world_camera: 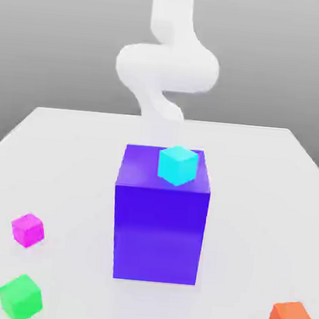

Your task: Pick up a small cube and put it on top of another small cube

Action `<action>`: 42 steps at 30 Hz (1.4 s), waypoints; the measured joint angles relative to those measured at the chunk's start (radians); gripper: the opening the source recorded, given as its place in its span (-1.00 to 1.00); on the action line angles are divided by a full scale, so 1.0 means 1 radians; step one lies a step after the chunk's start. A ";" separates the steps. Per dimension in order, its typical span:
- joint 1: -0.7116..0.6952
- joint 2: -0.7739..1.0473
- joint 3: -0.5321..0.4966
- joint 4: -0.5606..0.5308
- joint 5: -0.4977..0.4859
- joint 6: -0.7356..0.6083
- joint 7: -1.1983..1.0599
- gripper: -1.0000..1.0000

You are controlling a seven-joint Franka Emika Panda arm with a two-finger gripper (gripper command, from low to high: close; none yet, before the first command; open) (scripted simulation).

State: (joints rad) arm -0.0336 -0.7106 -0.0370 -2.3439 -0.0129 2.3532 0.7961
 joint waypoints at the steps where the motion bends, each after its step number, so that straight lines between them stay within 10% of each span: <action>1: -0.015 0.040 -0.017 -0.019 -0.005 0.024 -0.002 0.00; 21: -0.312 0.773 -0.343 -0.372 0.111 0.453 -0.194 0.00; 27: -0.460 0.995 -0.166 -0.348 0.322 0.610 -0.357 0.00; 28: -0.494 1.029 -0.127 -0.340 0.345 0.638 -0.375 -1.00; 35: -0.507 1.038 -0.113 -0.338 0.348 0.645 -0.379 -1.00; 42: -0.407 0.835 -0.247 -0.367 0.126 0.475 -0.188 -1.00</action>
State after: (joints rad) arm -0.4407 0.1242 -0.2842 -2.7105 0.1135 2.8279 0.6083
